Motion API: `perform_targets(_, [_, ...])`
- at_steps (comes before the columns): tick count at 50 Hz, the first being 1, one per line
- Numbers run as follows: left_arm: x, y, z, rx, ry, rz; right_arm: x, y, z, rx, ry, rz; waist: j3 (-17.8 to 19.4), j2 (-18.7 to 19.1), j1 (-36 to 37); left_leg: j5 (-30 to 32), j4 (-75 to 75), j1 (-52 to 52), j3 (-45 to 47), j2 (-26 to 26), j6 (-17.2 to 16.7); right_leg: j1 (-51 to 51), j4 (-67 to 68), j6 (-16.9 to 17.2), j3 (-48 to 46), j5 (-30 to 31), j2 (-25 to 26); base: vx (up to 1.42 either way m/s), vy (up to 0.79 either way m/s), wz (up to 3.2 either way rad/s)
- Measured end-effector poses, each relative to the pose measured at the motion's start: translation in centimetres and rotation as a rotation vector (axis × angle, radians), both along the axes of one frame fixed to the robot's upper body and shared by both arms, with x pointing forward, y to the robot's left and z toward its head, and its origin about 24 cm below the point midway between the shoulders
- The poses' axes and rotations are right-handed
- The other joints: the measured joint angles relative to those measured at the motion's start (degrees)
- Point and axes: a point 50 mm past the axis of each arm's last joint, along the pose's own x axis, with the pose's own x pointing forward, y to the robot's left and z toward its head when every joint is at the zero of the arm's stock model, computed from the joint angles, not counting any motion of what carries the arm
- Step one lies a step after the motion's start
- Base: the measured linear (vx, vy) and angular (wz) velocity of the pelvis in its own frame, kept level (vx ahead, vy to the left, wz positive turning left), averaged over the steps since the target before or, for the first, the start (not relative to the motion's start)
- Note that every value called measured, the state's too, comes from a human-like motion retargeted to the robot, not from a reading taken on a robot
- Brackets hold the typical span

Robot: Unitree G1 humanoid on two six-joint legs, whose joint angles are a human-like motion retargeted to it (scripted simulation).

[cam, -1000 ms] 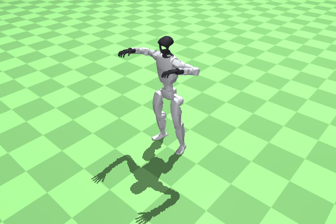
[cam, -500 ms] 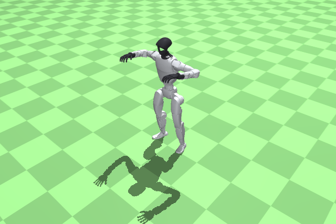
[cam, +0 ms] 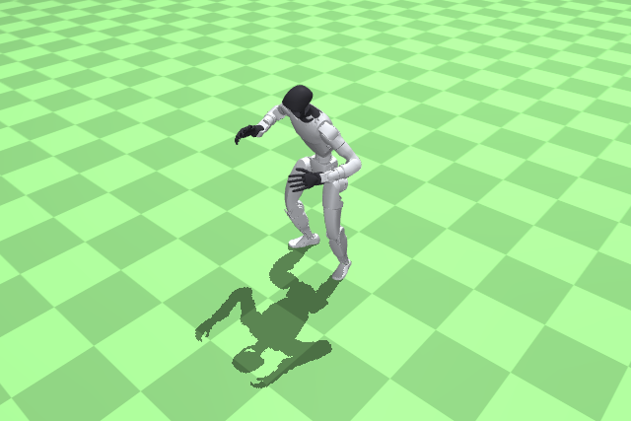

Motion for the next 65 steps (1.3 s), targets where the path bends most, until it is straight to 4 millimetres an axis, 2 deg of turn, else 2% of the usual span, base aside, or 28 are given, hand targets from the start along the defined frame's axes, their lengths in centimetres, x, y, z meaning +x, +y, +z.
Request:
perform_targets(4, [-1.4, -5.5, 3.0, -0.149, -0.286, -0.246, -3.5, -1.0, -4.8, 0.112, 0.246, 0.049, -5.2, 2.8, -5.4, 4.1, -5.5, 1.7, -3.1, -0.5, -1.7, 1.8, -2.4, 1.3, -1.4, 0.5, 0.6, 0.32, -0.04, 0.65])
perform_targets(9, [-3.7, -7.8, 4.1, -0.28, -0.431, -0.415, -7.3, -2.6, -9.0, 0.036, 0.536, -0.011, -13.9, 4.0, -12.8, 13.5, -13.7, 3.8, -8.7, -3.0, -5.0, 8.1, -23.8, 5.0, 1.8, 6.3, 4.0, 0.32, -0.2, 0.99])
perform_targets(12, [-3.9, -8.6, 2.6, -0.357, -0.364, -0.501, -7.1, -2.4, -11.0, 0.056, 0.637, 0.022, -17.4, 2.6, -12.4, 13.3, -9.1, 2.6, -11.9, -5.0, -4.0, 10.1, -30.0, 5.3, 2.0, 9.4, 2.9, 0.21, -0.27, 0.31])
perform_targets(15, [-3.4, -8.8, 0.0, -0.317, -0.204, -0.537, -5.1, -1.0, -12.4, 0.193, 0.633, 0.112, -17.2, 0.5, -8.1, 3.7, 21.0, -8.1, -14.9, -6.2, -0.2, 11.1, -29.0, 3.8, 1.9, 7.9, 0.1, 0.11, -0.22, -0.23])
perform_targets(18, [-1.6, -7.2, -6.3, -0.248, 0.133, -0.361, -1.2, 1.9, -10.2, 0.31, 0.443, 0.213, -11.3, 2.5, -1.7, -4.6, 48.9, -15.4, -15.4, -3.6, 3.0, 8.3, -16.1, 0.0, 5.0, 0.0, 0.2, 0.06, -0.12, -0.82])
perform_targets(20, [-1.9, -5.6, -12.1, -0.293, 0.441, -0.266, 0.8, 4.3, -5.7, 0.365, 0.225, 0.317, -7.8, 3.0, 0.9, -7.0, 61.2, -18.3, -14.2, -1.7, 6.3, 5.5, -6.6, -1.3, 7.2, -3.4, -0.1, 0.1, -0.11, -0.69])
perform_targets(22, [-3.8, -3.6, -15.1, -0.357, 0.625, -0.237, 1.0, 5.8, 0.1, 0.376, -0.045, 0.412, -7.2, 2.2, 2.4, -7.3, 66.4, -20.9, -12.7, -0.2, 8.9, 5.1, -5.1, -1.1, 7.7, -3.8, -0.1, 0.2, -0.08, -0.21])
perform_targets(23, [-4.9, -2.7, -15.3, -0.356, 0.67, -0.235, 0.4, 6.0, 2.6, 0.377, -0.177, 0.434, -7.8, 1.8, 3.3, -7.0, 66.4, -21.8, -11.9, 0.2, 9.8, 5.8, -6.8, -0.8, 7.4, -2.9, 0.0, 0.26, -0.03, 0.03])
perform_targets(25, [-6.7, -1.4, -14.4, -0.316, 0.714, -0.254, -1.5, 5.6, 5.8, 0.406, -0.388, 0.446, -9.9, 0.6, 6.2, -5.9, 61.3, -22.2, -9.7, -0.3, 11.0, 7.8, -12.8, 0.4, 6.9, 1.6, -0.3, 0.29, 0.04, 0.06])
perform_targets(26, [-7.3, -1.0, -13.7, -0.305, 0.722, -0.264, -2.5, 5.3, 6.2, 0.449, -0.443, 0.458, -11.3, -0.5, 8.0, -4.7, 55.4, -21.0, -8.4, -1.7, 10.8, 9.0, -16.7, 1.2, 7.0, 5.3, -0.7, 0.31, 0.1, -0.09])
perform_targets(30, [-9.2, -0.1, -12.3, -0.362, 0.701, -0.246, -4.6, 4.9, 5.7, 0.559, -0.464, 0.554, -15.2, -3.0, 11.9, 1.8, 20.1, -11.2, -6.1, -9.1, 6.8, 13.4, -28.5, 3.4, 9.1, 20.0, -1.1, 0.29, 0.19, -0.28])
perform_targets(32, [-9.4, -0.2, -12.1, -0.424, 0.645, -0.23, -4.9, 5.1, 4.7, 0.503, -0.399, 0.571, -16.0, -0.6, 10.7, 7.8, 0.2, -4.4, -5.9, -9.6, 4.0, 14.9, -30.0, 3.4, 9.7, 23.7, 1.5, 0.21, 0.26, -0.07])
perform_targets(35, [-8.3, -1.4, -12.2, -0.48, 0.537, -0.25, -4.7, 5.4, 2.4, 0.374, -0.245, 0.571, -16.3, 6.6, 6.2, 14.2, -15.8, 2.6, -1.6, -4.6, 0.5, 12.9, -18.5, 1.1, 6.4, 19.2, 7.1, 0.13, 0.27, 0.24])
perform_targets(37, [-5.8, -2.8, -12.2, -0.48, 0.445, -0.254, -3.5, 5.7, -0.3, 0.343, -0.073, 0.548, -15.6, 8.9, 2.3, 9.6, -16.3, 3.3, -0.3, -2.3, 0.4, 4.7, 2.8, -0.9, 3.4, 10.5, 6.5, 0.06, 0.21, 0.4])
perform_targets(39, [-2.1, -5.2, -11.0, -0.479, 0.315, -0.261, -2.0, 5.5, -5.1, 0.372, 0.164, 0.422, -13.4, 7.9, -2.1, 3.8, -11.1, 1.8, -2.1, -2.4, 0.7, -1.0, 19.2, -2.7, 3.0, 3.5, 3.8, 0.07, 0.15, 1.03])
perform_targets(41, [1.6, -8.3, -7.0, -0.425, 0.114, -0.305, -2.1, 4.2, -11.7, 0.322, 0.446, 0.203, -11.3, 6.7, -5.5, 1.5, -4.6, -1.0, -4.8, -3.2, -0.8, -3.9, 27.8, -4.3, 3.6, -0.4, 2.5, 0.1, 0.12, 1.58])
perform_targets(43, [2.8, -11.0, -0.4, -0.329, -0.158, -0.375, -4.9, 1.9, -16.6, 0.167, 0.699, 0.069, -10.3, 7.2, -7.2, 4.4, -7.4, 0.0, -7.8, -4.8, -2.1, -4.4, 28.5, -4.7, 4.1, -0.4, 4.1, 0.15, 0.1, 1.51])
perform_targets(45, [1.3, -12.4, 5.8, -0.268, -0.454, -0.389, -8.8, -0.8, -16.9, 0.039, 0.834, 0.054, -10.8, 10.7, -10.1, 8.2, -10.2, 1.3, -10.5, -4.6, -5.5, -1.8, 21.8, -3.4, 2.6, 1.6, 7.5, 0.27, 0.08, 1.42])
perform_targets(47, [-1.3, -12.3, 8.8, -0.351, -0.663, -0.397, -11.0, -2.7, -15.3, 0.029, 0.888, 0.037, -13.2, 13.9, -14.6, 13.3, -13.5, 2.5, -13.2, -4.3, -8.1, 2.1, 8.7, -2.2, 1.4, 4.6, 11.4, 0.32, 0.03, 1.09])
perform_targets(50, [-4.3, -11.4, 9.6, -0.549, -0.818, -0.525, -11.9, -4.6, -13.2, 0.071, 0.859, -0.056, -18.2, 14.0, -19.1, 21.0, -18.3, 3.9, -16.4, -7.2, -8.2, 7.5, -14.0, -0.7, 2.9, 10.8, 13.8, 0.27, -0.05, 0.65])
perform_targets(51, [-4.8, -10.0, 9.4, -0.635, -0.833, -0.602, -11.7, -4.7, -13.0, 0.038, 0.839, -0.093, -20.0, 13.0, -18.7, 22.4, -18.5, 3.9, -16.6, -9.4, -5.2, 8.5, -19.8, 0.3, 4.5, 13.8, 12.7, 0.19, -0.1, 0.28])
perform_targets(53, [-5.1, -8.4, 8.2, -0.625, -0.791, -0.619, -11.0, -4.3, -13.1, 0.026, 0.776, -0.148, -22.1, 9.6, -17.5, 21.2, -13.2, 2.8, -15.5, -13.4, -0.7, 10.4, -27.6, 1.9, 7.3, 19.3, 9.9, 0.14, -0.11, 0.07])
perform_targets(55, [-4.9, -7.5, 5.9, -0.504, -0.617, -0.594, -9.3, -3.2, -13.4, 0.056, 0.707, -0.155, -22.3, 5.3, -15.5, 13.8, 7.8, -4.0, -12.8, -15.7, 3.8, 12.3, -30.0, 2.5, 8.6, 20.4, 6.2, 0.1, -0.08, -0.16])
perform_targets(58, [-2.9, -6.7, 0.6, -0.499, -0.172, -0.608, -5.0, -1.3, -13.2, 0.201, 0.593, -0.074, -16.5, 4.2, -9.8, 5.0, 43.9, -14.6, -11.1, -12.1, 4.7, 16.0, -27.6, -0.4, 10.0, 8.2, 5.2, 0.04, -0.02, -0.83])
perform_targets(60, [-1.5, -5.9, -5.4, -0.611, 0.152, -0.512, -1.0, 1.1, -11.8, 0.307, 0.483, 0.021, -10.6, 5.3, -5.8, 1.7, 59.4, -18.3, -12.5, -10.0, 3.9, 16.7, -22.5, -3.2, 13.1, 0.4, 6.2, -0.02, 0.03, -1.48])
perform_targets(62, [-2.1, -4.2, -12.3, -0.773, 0.431, -0.339, 2.8, 4.2, -7.0, 0.322, 0.269, 0.143, -6.3, 6.0, -3.7, 0.1, 66.8, -21.6, -14.2, -8.9, 3.2, 13.2, -14.6, -4.5, 16.6, -3.0, 7.8, -0.04, 0.03, -1.59])
perform_targets(63, [-3.4, -3.3, -14.9, -0.836, 0.531, -0.264, 3.7, 5.7, -3.7, 0.312, 0.134, 0.219, -5.6, 5.7, -3.2, -0.3, 67.8, -23.5, -14.7, -8.7, 3.1, 11.3, -12.5, -4.3, 17.9, -3.2, 8.3, 0.01, 0.01, -1.22])
perform_targets(65, [-6.5, -1.6, -16.9, -0.861, 0.629, -0.175, 3.0, 8.0, 2.6, 0.302, -0.135, 0.371, -6.6, 3.9, -2.5, -0.3, 64.4, -26.8, -15.0, -9.2, 4.1, 9.3, -15.0, -2.8, 19.8, -0.4, 8.4, 0.09, -0.01, -0.72])
